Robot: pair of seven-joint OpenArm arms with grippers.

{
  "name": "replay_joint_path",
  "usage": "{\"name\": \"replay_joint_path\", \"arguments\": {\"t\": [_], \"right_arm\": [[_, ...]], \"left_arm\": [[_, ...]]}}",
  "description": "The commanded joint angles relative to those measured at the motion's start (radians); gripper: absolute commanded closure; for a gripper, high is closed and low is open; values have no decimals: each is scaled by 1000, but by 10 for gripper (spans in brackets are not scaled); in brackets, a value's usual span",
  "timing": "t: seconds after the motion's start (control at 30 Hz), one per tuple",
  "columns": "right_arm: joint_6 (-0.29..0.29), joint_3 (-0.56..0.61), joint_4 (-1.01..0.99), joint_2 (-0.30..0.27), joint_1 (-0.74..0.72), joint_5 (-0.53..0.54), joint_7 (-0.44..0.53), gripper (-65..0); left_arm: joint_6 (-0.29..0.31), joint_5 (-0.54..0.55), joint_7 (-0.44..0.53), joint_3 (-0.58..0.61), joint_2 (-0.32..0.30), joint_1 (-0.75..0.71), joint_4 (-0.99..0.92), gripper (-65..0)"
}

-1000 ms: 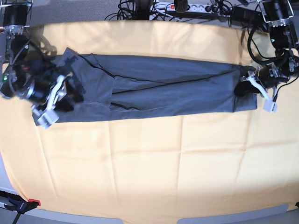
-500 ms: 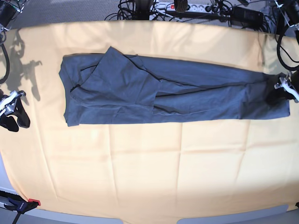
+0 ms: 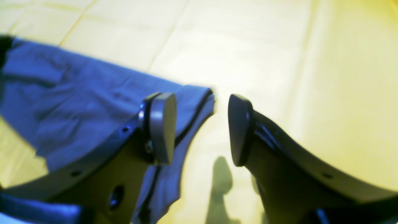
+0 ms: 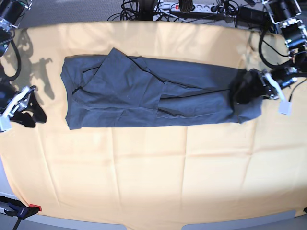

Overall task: Fold the T-shirt properly
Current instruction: 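Open both grippers and withdraw them from the shirt, then grasp both ends of the grey strip with both grippers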

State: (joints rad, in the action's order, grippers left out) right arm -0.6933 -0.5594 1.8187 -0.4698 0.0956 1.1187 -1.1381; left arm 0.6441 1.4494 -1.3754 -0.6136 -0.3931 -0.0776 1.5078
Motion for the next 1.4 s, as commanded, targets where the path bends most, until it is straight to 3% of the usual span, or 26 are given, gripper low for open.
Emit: {"name": "replay_joint_path", "arguments": {"t": [0.0,0.07,0.5,0.57,0.63,0.7,1.0,1.07,1.17,1.27,1.37], "right_arm": [[-5,8,16,-11,-6,19,19,-300],[-5,40,16,4,0,14,18,-300],[-5,146,16,10,2,7,11,-300],[-5,146,16,10,2,8,11,-300],[-5,146,16,10,1,8,11,-300],[-5,146,16,10,1,9,12,-300],[-5,145,16,10,1,11,11,-300],[-5,145,16,10,1,11,11,-300],[-5,145,16,10,1,12,12,-300],[-5,145,16,9,-6,11,12,-300],[-5,144,16,9,-14,6,12,-300]], "left_arm": [[29,34,26,10,-5,12,18,0],[54,34,59,43,17,12,18,0],[54,3,141,111,124,68,17,-6],[54,4,132,111,124,74,17,-183],[9,34,116,124,124,75,17,-362],[-34,34,85,145,124,75,17,-416],[-16,34,66,190,121,76,17,-411],[20,34,71,157,122,78,17,-313],[44,-66,123,94,122,78,17,0],[31,-297,231,74,122,77,17,0],[-44,-506,338,103,122,75,9,0]]}}
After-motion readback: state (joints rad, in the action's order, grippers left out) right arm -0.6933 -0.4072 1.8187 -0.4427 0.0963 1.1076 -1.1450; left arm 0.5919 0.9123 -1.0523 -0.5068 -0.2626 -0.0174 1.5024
